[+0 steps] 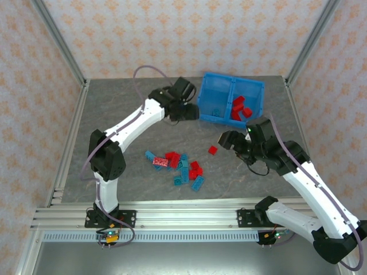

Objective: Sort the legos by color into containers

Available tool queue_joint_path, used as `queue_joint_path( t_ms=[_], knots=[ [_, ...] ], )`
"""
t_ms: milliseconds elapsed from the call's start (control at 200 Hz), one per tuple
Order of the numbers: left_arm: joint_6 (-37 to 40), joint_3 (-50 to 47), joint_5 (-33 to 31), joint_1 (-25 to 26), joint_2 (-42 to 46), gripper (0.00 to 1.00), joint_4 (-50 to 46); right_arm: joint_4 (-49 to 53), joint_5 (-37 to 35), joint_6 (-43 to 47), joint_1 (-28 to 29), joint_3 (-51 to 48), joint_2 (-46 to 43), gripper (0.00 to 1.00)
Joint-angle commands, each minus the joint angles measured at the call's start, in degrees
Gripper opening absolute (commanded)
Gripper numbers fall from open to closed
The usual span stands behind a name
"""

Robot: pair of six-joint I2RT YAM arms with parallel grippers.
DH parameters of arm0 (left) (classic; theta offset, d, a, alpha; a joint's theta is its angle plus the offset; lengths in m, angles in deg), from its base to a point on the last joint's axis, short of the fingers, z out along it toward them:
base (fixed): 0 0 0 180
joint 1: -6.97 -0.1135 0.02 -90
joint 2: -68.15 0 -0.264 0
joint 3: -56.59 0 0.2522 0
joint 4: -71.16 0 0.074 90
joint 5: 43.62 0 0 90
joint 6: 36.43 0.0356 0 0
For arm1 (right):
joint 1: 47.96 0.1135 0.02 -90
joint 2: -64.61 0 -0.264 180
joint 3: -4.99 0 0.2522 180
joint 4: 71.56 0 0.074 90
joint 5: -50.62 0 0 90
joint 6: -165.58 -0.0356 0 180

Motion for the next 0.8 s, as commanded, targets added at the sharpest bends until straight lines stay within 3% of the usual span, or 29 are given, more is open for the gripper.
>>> queue_joint_path(
  t_ms=[0,120,215,375,566,796],
  knots=[
    [1.68,12.98,2.95,0.84,-9.16,0.46,-1.08,-5.97,-8.87,-3.19,0.07,-1.86,0.84,0.83],
    [-0.07,32.88,3.99,0.92,-21.94,0.45,-3.42,-5.45,-8.95,-3.2,0.03,-1.22,2.19,0.84],
    [-6.79,43.26,6.55,0.92,-30.14,0.43,0.99,-4.3,-9.58,-2.64,-0.02,-0.69,2.51,0.84],
    [-21.47,43.84,5.27,0.93,-36.51,0.43,14.8,-3.03,-10.42,0.59,-0.75,0.53,2.68,0.85],
    [-28.36,45.44,2.7,0.91,-40.82,0.48,20.95,1.26,-6.0,11.3,-6.44,7.98,8.28,0.88],
    [-31.81,46.45,1.9,1.18,-41.16,0.74,22.84,2.95,1.76,19.0,-10.29,14.32,14.49,0.89]
  ],
)
